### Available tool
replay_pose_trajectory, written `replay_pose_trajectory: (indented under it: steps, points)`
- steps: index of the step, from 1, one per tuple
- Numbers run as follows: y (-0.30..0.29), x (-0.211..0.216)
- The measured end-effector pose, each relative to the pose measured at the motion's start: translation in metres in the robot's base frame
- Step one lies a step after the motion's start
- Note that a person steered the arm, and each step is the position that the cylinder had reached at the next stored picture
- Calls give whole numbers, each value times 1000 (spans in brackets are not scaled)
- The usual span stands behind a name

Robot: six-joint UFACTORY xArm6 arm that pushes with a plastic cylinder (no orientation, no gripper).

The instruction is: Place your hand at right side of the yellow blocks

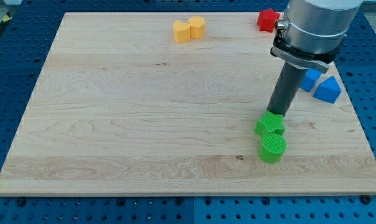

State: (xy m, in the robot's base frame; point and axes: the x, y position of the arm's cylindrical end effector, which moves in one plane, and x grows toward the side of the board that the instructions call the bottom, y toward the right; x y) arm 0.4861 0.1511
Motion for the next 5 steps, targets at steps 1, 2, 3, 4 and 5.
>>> replay_pose_trajectory:
  steps: [1, 2, 3, 4, 5]
  points:
    - [-1, -14]
    - [-1, -22]
    - [-1, -39]
    - [-1, -64]
    - [-1, -88]
